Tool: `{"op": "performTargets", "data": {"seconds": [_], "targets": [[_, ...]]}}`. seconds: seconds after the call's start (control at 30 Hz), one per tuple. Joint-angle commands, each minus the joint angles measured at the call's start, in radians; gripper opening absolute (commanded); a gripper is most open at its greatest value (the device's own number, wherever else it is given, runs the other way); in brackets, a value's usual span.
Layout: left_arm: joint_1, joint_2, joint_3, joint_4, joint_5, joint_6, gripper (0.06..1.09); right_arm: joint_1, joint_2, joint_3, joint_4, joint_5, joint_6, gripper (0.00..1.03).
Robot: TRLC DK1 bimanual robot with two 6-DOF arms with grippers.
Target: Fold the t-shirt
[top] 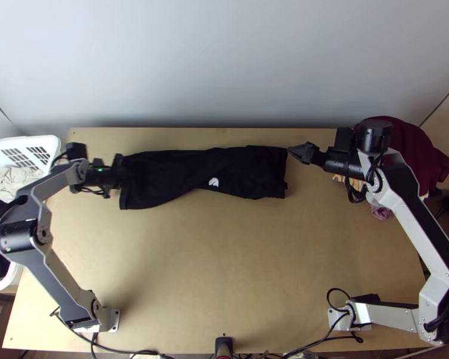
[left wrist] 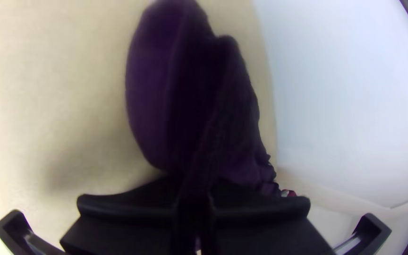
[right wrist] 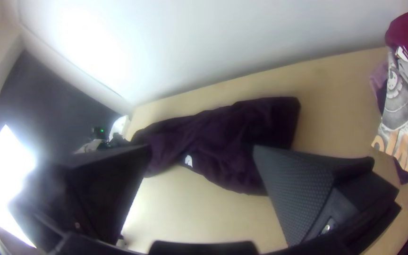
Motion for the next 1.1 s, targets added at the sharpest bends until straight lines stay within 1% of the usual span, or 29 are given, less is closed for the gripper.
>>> {"op": "performTargets", "data": {"seconds": [0.0,0.07,0.17,0.33,0.47,0.63,0.8,0.93,1.07], "targets": [[0.169,-0.057,0.001,-0.135,-0.019,0.080,0.09,-0.003,-0.052,-0.068,0.004,0.000,0.004,0.99],[0.222,-0.074,0.026,-0.227,-0.019,0.145,0.09,-0.003,-0.062,-0.089,0.017,0.000,0.004,0.99],[0.261,-0.116,0.049,-0.289,-0.022,0.189,0.09,-0.004,-0.064,-0.122,0.033,0.000,0.004,0.99],[0.217,-0.122,0.161,-0.441,-0.033,0.245,0.09,-0.001,-0.075,-0.175,0.066,0.000,0.013,0.99],[0.162,-0.117,0.239,-0.479,-0.076,0.243,0.09,0.000,-0.087,-0.198,0.072,0.000,0.012,0.99],[0.039,-0.086,0.345,-0.546,-0.125,0.228,0.09,-0.007,-0.114,-0.231,0.087,0.002,0.007,0.99],[-0.062,-0.060,0.406,-0.563,-0.150,0.189,0.09,-0.010,-0.148,-0.267,0.089,0.002,0.000,0.99],[-0.157,-0.028,0.466,-0.565,-0.188,0.142,0.09,-0.015,-0.174,-0.313,0.098,0.002,-0.005,0.99],[-0.222,-0.008,0.533,-0.574,-0.196,0.110,0.09,-0.015,-0.183,-0.346,0.121,0.002,-0.002,0.99]]}}
